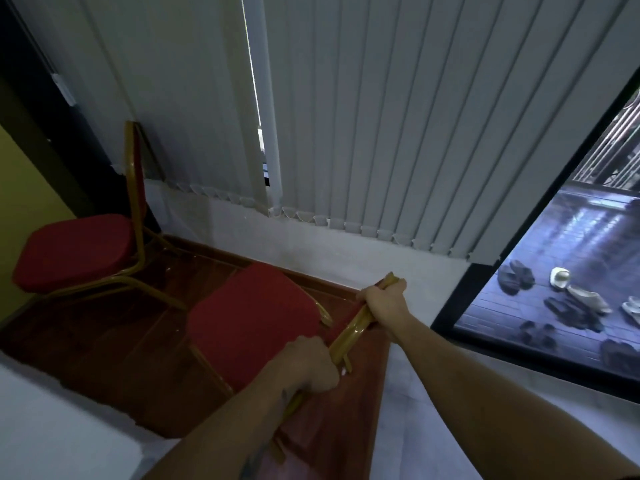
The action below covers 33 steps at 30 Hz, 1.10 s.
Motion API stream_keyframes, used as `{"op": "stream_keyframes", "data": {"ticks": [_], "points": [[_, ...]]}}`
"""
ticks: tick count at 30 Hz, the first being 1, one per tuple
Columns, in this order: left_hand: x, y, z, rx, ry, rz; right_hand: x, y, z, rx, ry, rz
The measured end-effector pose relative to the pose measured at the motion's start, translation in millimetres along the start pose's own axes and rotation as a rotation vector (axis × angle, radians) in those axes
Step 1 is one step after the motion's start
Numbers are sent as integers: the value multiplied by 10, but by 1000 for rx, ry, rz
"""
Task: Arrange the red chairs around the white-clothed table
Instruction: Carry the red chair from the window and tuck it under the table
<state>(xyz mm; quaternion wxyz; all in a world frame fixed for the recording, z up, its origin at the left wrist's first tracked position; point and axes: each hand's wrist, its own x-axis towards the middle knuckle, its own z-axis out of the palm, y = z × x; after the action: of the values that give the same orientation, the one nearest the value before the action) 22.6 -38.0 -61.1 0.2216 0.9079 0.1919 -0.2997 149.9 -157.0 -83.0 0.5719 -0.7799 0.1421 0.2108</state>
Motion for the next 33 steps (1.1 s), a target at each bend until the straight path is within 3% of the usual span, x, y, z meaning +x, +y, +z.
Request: {"op": "stream_keyframes", "data": {"ticks": [4, 7, 22, 33], "points": [[-54, -42, 45, 28, 46, 14, -233, 183, 244, 265, 42, 131], [-84, -92, 87, 26, 48, 27, -320, 206, 312, 322, 62, 137], [-138, -74, 194, 40, 170, -34, -491, 193, 227, 320, 0, 24], [304, 307, -48, 13, 101, -130, 130, -103, 189, 241, -135, -45]]}}
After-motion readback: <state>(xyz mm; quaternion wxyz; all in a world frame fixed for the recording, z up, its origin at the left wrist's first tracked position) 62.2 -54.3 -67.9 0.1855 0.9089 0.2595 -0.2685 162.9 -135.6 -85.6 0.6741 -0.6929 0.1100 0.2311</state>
